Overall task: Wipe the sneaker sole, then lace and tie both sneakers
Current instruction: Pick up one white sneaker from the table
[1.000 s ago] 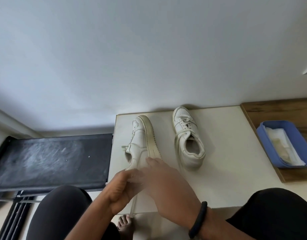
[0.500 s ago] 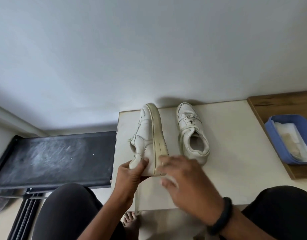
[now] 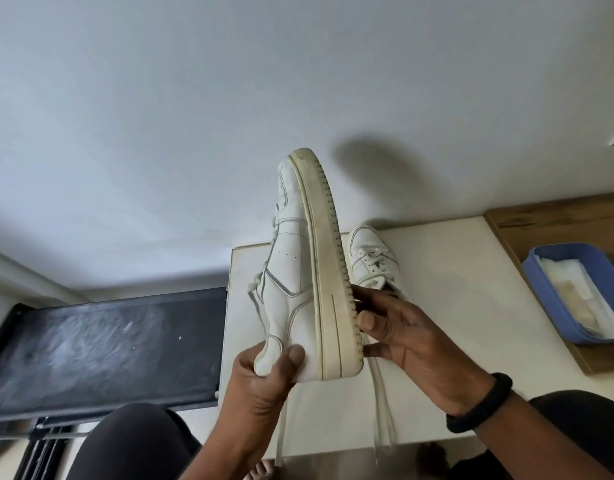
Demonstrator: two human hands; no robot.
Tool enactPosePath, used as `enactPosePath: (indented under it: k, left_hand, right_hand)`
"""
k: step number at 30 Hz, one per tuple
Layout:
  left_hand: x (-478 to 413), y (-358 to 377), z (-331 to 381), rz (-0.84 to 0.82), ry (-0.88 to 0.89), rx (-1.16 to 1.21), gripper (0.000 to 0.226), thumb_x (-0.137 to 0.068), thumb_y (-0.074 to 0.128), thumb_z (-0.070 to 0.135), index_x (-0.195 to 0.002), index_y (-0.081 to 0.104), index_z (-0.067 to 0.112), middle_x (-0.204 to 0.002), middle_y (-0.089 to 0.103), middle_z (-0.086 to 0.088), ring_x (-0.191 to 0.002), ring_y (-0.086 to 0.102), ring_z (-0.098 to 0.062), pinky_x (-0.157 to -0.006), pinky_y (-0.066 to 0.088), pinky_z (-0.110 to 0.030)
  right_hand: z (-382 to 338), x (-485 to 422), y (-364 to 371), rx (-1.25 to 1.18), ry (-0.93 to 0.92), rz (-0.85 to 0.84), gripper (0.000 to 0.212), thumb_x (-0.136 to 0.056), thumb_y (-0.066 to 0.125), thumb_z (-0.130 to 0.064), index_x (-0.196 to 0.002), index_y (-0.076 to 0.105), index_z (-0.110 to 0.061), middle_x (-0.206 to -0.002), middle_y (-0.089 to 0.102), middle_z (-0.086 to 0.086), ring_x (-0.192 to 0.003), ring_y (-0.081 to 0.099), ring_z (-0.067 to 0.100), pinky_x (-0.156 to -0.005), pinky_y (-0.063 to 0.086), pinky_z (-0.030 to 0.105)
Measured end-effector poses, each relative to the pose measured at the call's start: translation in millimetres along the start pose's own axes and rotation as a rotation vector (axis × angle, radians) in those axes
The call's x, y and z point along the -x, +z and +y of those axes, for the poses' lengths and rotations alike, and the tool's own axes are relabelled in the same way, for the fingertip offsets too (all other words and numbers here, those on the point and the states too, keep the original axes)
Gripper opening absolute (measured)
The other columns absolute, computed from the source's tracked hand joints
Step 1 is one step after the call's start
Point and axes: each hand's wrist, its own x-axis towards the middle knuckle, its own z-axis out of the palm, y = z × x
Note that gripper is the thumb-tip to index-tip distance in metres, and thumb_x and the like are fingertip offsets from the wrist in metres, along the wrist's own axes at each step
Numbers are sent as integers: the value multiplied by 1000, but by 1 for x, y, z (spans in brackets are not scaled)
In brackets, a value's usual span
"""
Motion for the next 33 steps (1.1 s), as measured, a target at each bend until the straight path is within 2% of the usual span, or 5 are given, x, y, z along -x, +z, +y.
enactPosePath:
  k: [6,9,14,21,33]
  left_hand:
    - [2,1,5,-27,72,-190,65,-57,90,69,-69,69,9,-69,61,-4,-71,56,-19,-72,45,-27]
    - [2,6,16,-23,84,-204,42,-62,88,53,-95,76,30,-96,79,2,-101,74,-22,-86,60,-30]
    - [-6,0,19,18,10,-1,103,-53,97,55,-139,41,57,-135,69,-8,-123,68,-32,-107,48,-60]
    - [-10,-2,36,-80,16,-77,62,-85,79,31,-141,54,25,-134,71,-6,-125,67,-29,-108,49,-55]
    - [-12,-1,21,-2,-59,-29,66,-64,95,29,-122,71,10,-113,79,-13,-101,78,-28,-79,65,-42]
  right_hand:
    - [2,2,-1,16,-97,-2,53,-84,69,-16,-136,60,-18,-129,69,4,-123,63,22,-100,53,33]
    - [6,1,-1,-18,-124,13,51,-83,69,-12,-134,62,-14,-128,69,8,-124,63,24,-102,51,31]
    - [12,0,1,-16,-94,2,53,-82,71,-10,-134,61,-13,-128,70,8,-123,63,25,-97,53,30]
    - [20,2,12,30,-50,-58,57,-81,73,-10,-137,59,-14,-129,69,8,-124,63,24,-101,53,34]
    - [6,4,-11,108,118,140,66,-80,76,-53,-135,59,-22,-129,69,-2,-119,66,16,-103,48,43]
